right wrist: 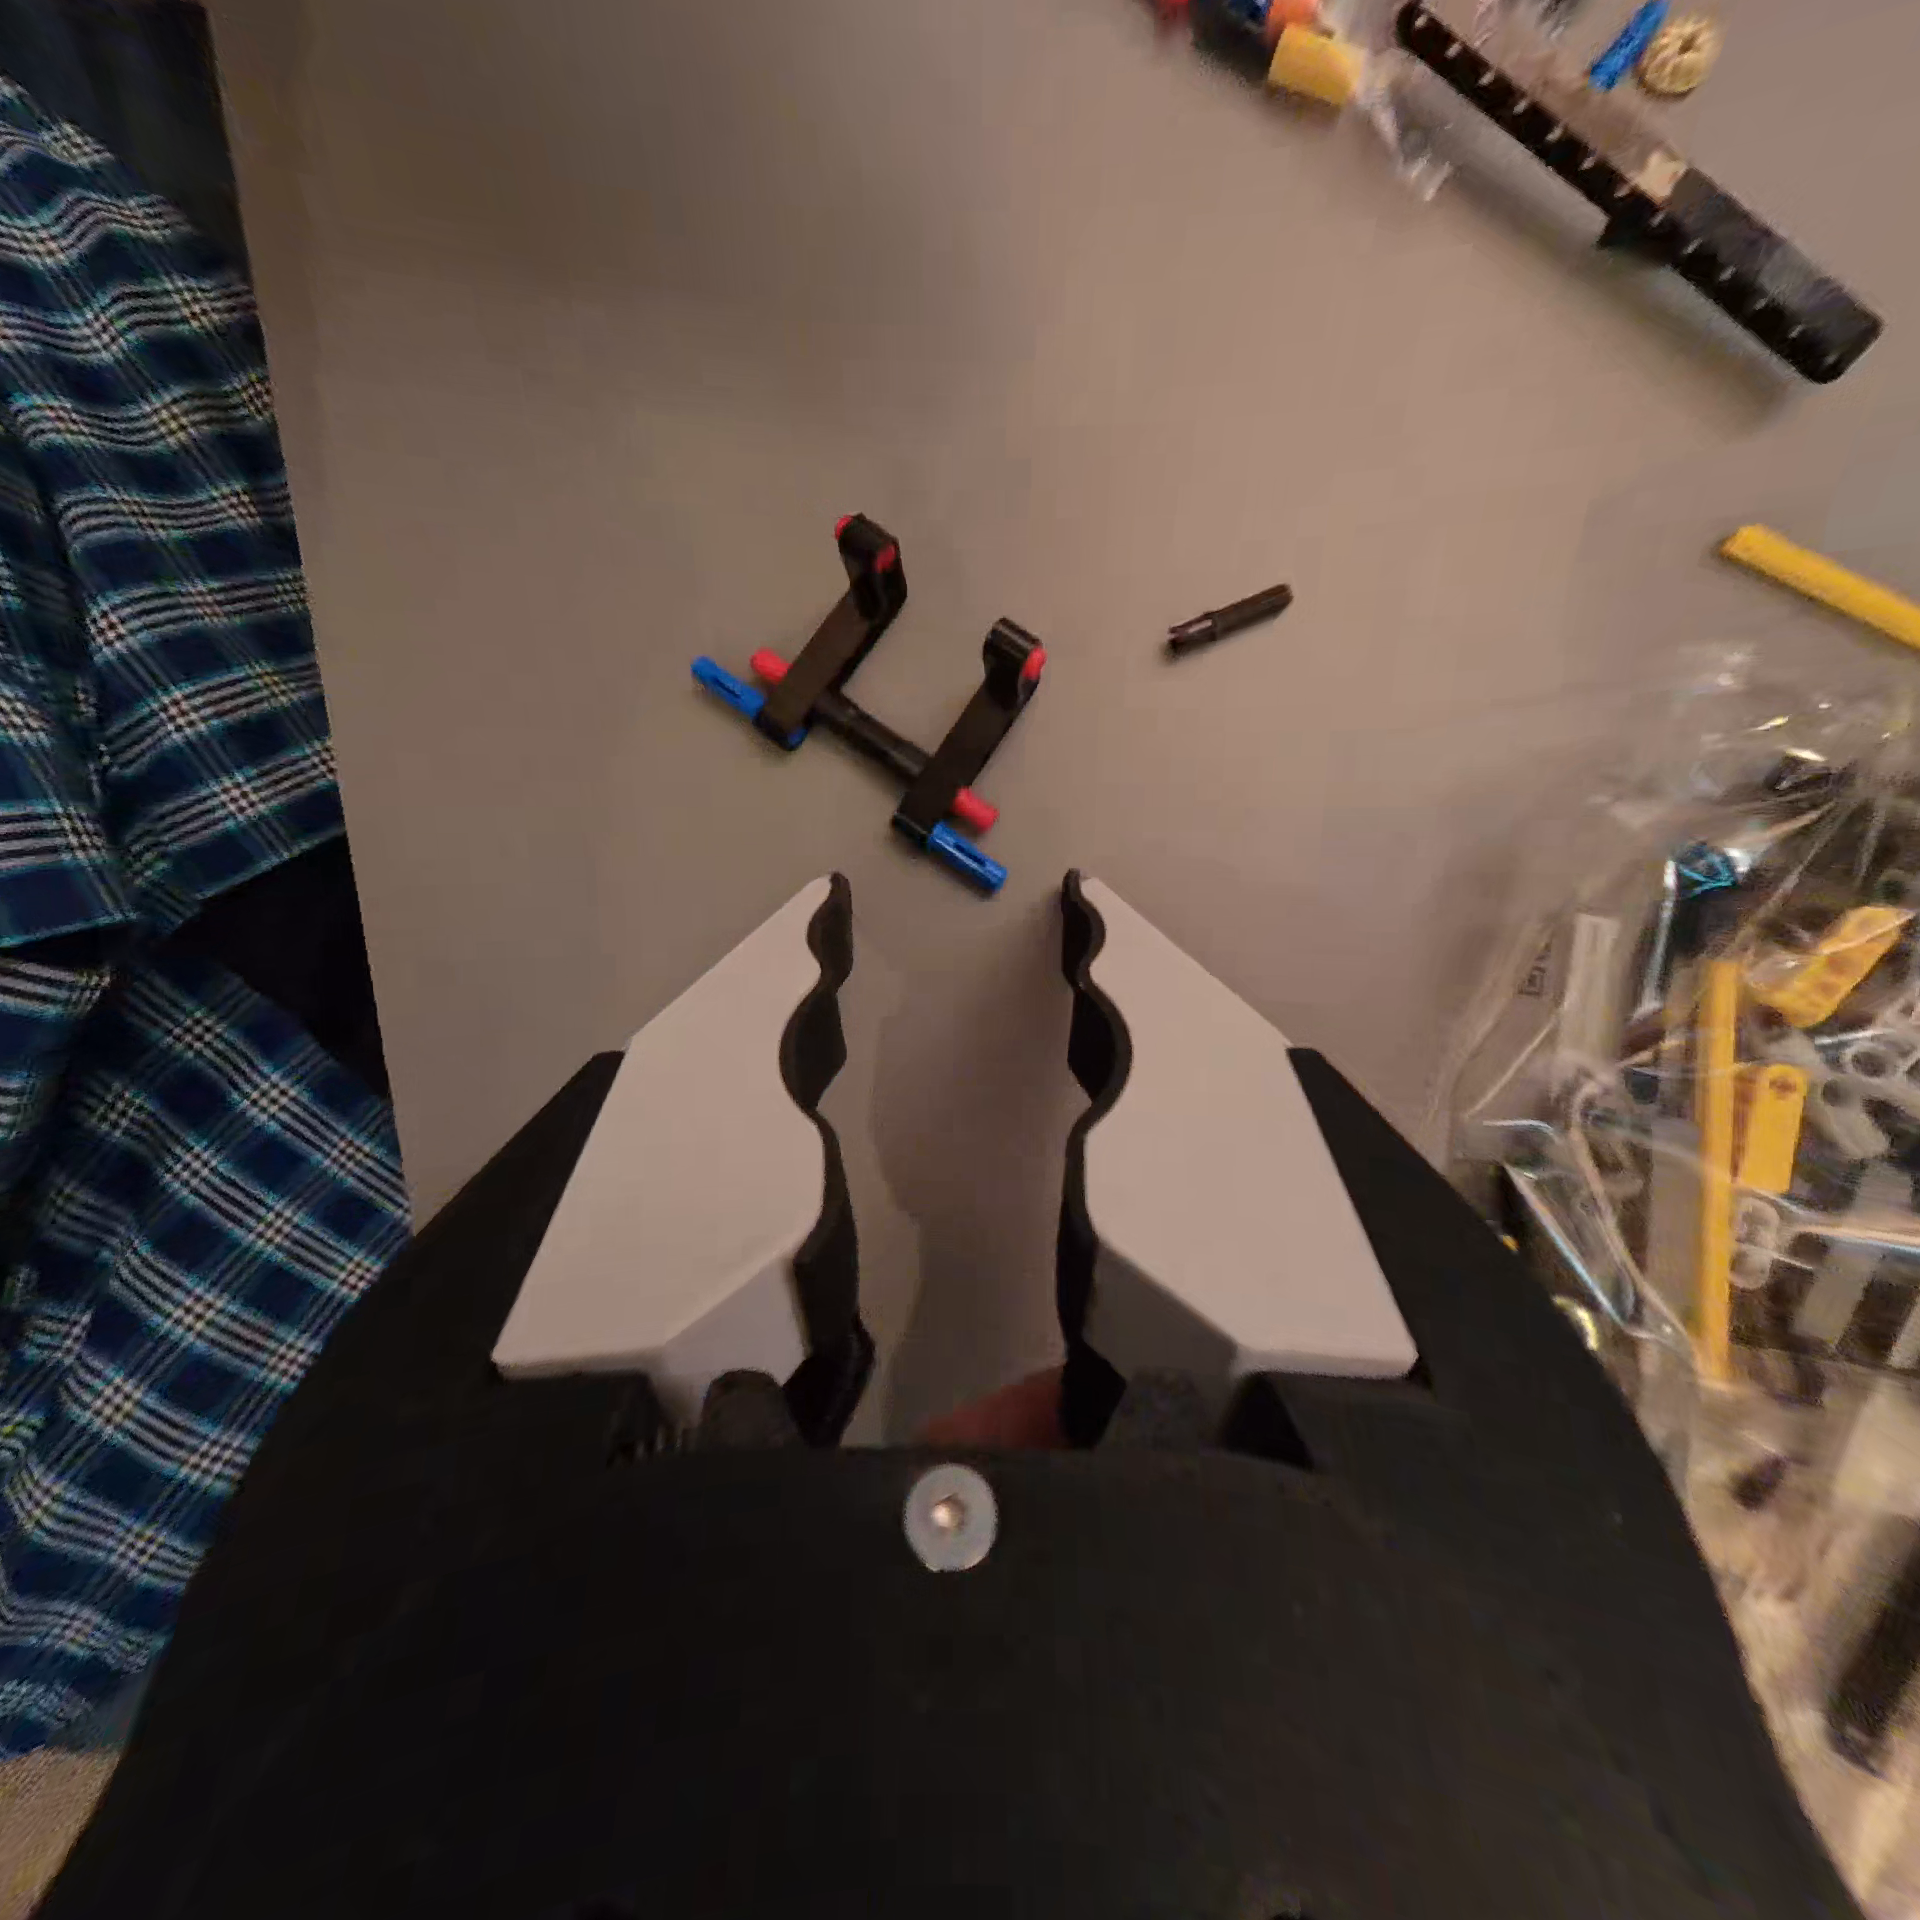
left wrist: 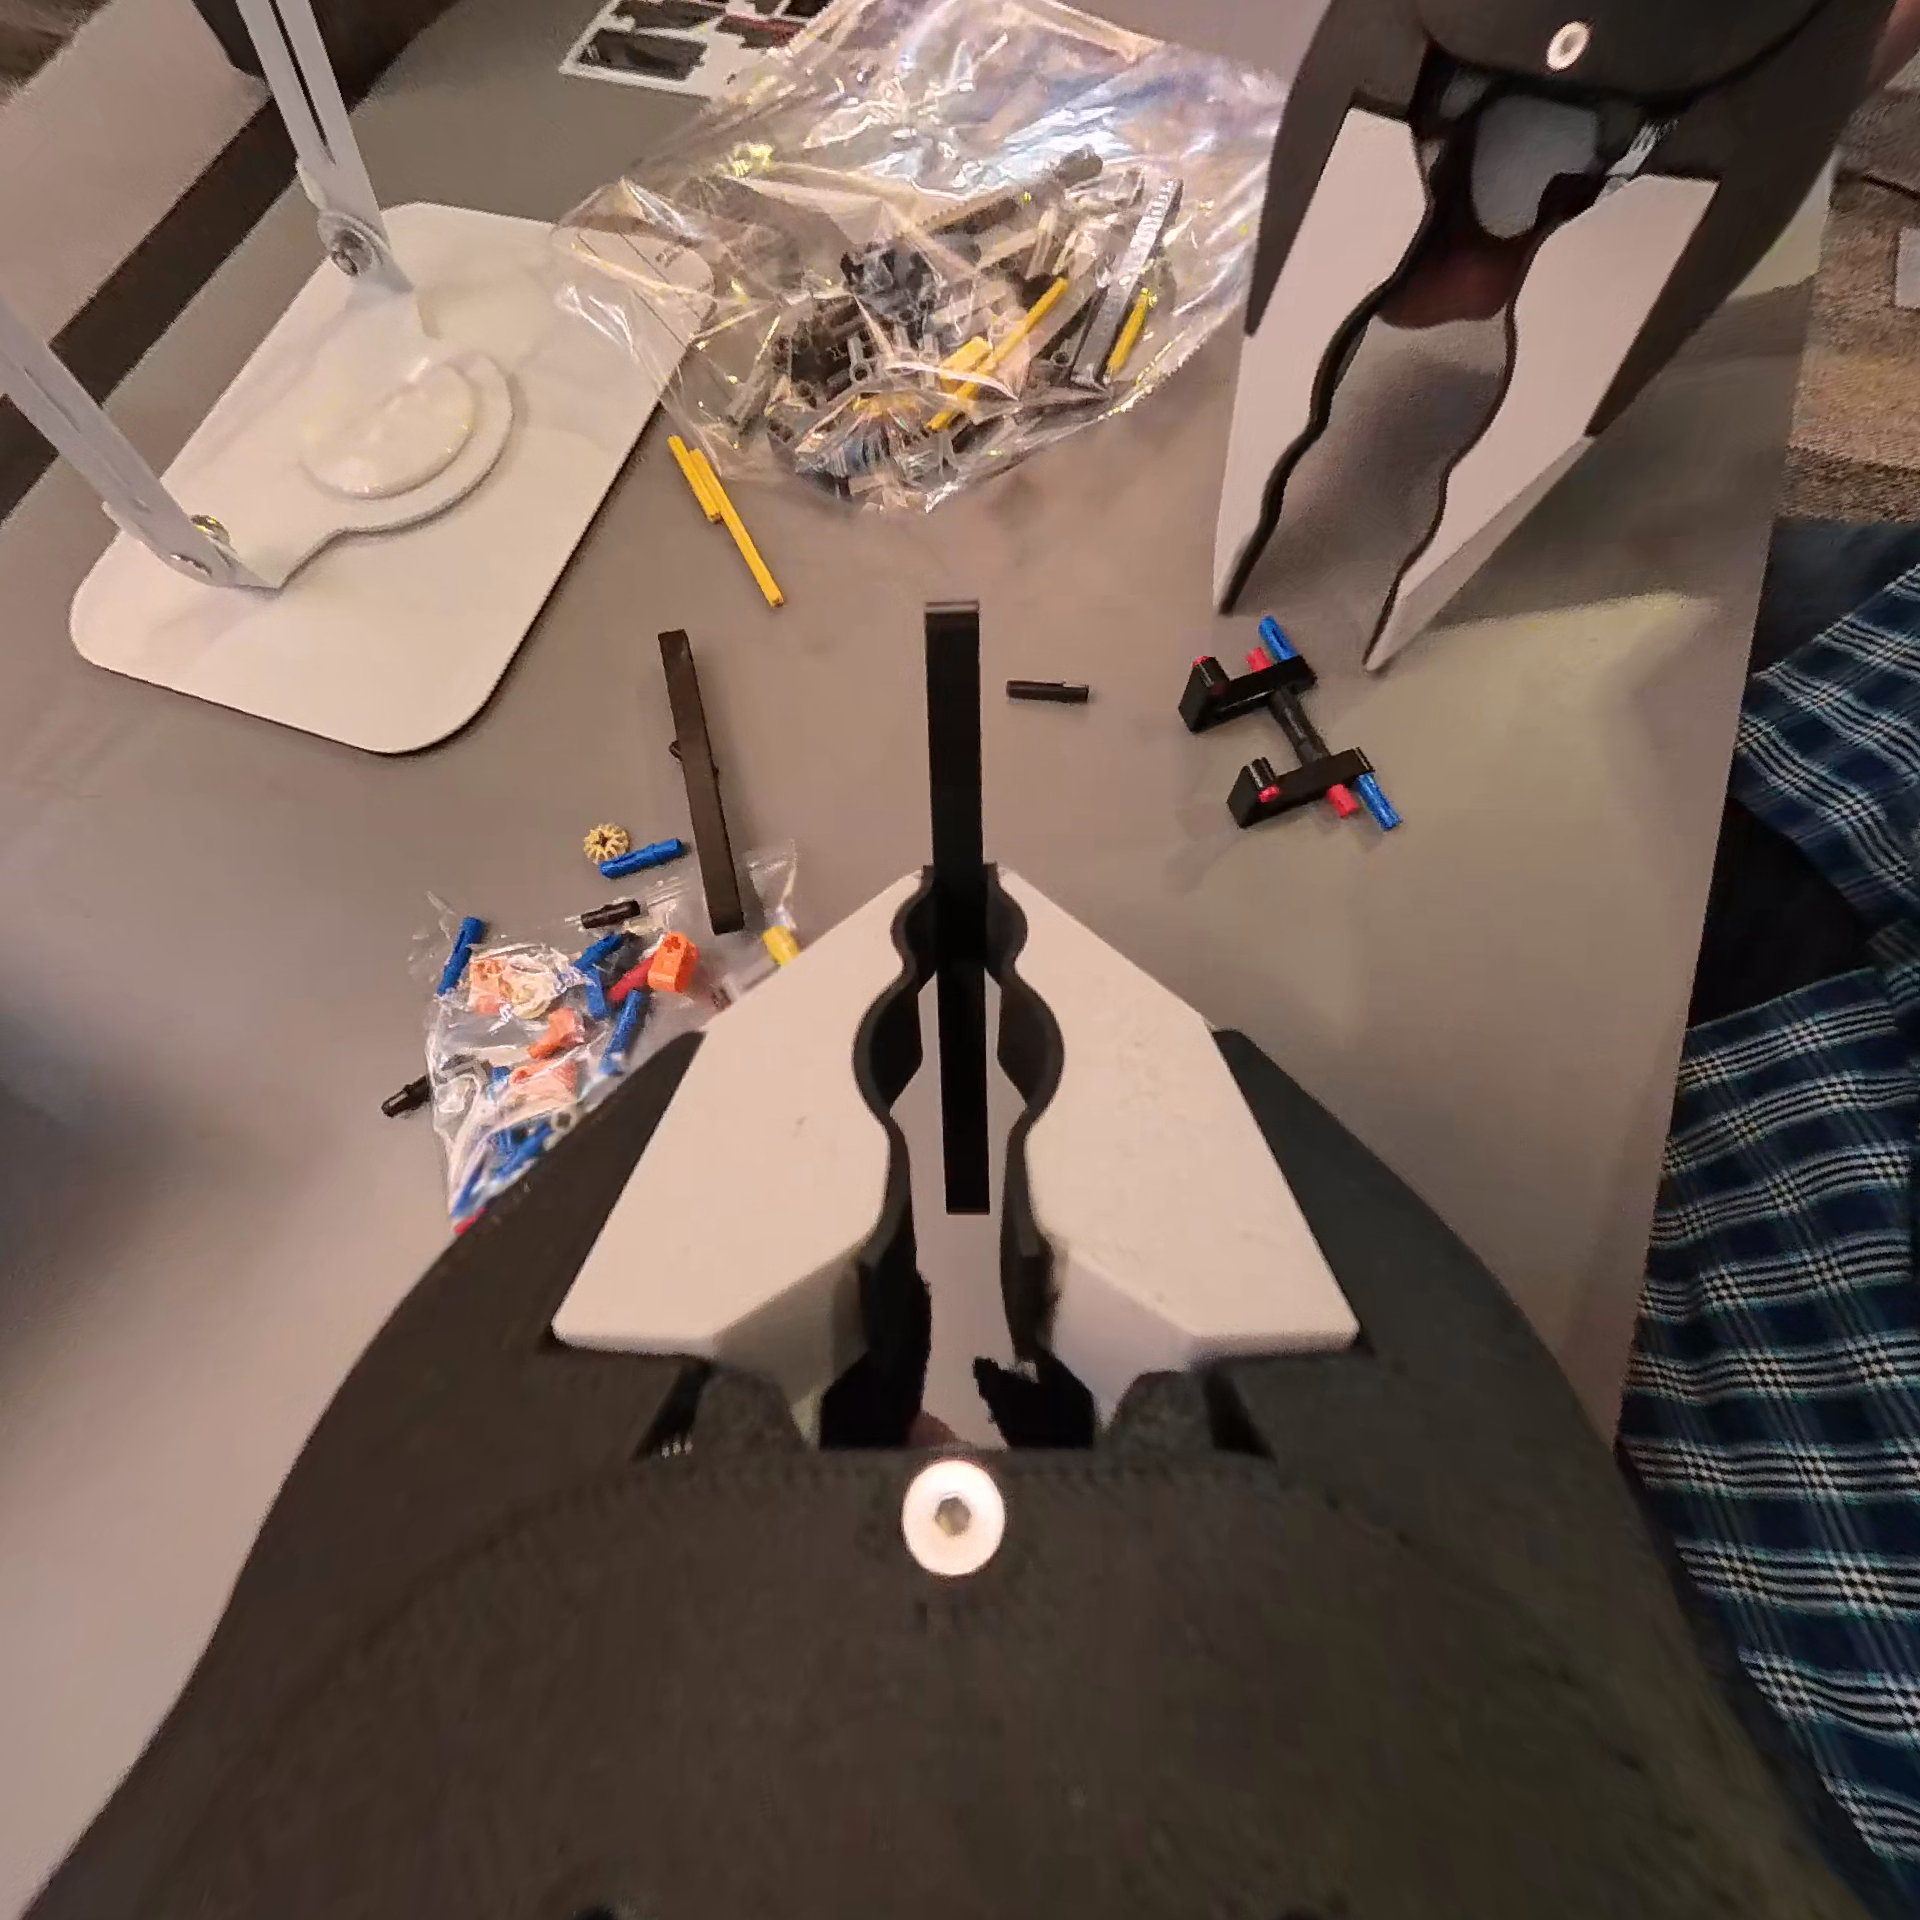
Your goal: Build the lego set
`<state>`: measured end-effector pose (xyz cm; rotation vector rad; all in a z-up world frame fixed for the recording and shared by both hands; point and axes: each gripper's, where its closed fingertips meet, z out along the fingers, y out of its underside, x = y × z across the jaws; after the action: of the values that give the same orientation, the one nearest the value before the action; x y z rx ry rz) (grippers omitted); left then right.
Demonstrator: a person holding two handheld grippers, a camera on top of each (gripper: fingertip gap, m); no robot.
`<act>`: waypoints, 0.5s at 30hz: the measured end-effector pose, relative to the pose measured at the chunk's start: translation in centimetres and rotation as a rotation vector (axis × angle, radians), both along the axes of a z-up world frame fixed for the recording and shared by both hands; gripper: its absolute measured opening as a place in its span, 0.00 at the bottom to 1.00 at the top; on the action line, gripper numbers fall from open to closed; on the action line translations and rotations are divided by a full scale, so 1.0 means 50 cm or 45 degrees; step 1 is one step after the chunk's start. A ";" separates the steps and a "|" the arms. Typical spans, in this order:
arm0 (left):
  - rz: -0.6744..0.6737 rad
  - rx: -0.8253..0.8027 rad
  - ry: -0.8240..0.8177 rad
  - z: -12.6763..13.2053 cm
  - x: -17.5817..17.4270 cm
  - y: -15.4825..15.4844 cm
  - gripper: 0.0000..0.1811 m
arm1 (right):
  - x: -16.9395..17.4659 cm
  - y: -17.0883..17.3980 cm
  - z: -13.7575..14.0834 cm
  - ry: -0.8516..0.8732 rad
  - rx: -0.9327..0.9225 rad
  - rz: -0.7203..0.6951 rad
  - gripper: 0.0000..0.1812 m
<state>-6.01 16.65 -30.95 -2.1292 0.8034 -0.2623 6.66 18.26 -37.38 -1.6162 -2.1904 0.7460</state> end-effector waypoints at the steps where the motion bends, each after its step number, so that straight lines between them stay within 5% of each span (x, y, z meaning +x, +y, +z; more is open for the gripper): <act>1: 0.002 -0.004 0.008 -0.003 0.001 -0.002 0.03 | -0.002 -0.003 0.001 0.008 -0.011 -0.003 0.20; 8: 0.012 -0.054 0.012 -0.027 0.014 -0.013 0.03 | 0.000 -0.023 0.001 0.006 -0.011 -0.014 0.13; 15: 0.023 -0.090 0.036 -0.045 0.016 -0.021 0.03 | 0.006 -0.101 0.007 -0.013 -0.146 -0.006 0.17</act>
<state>-5.19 15.62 -33.21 -2.2098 0.8014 -0.2553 6.95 13.22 -37.04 -1.6823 -2.1865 0.8785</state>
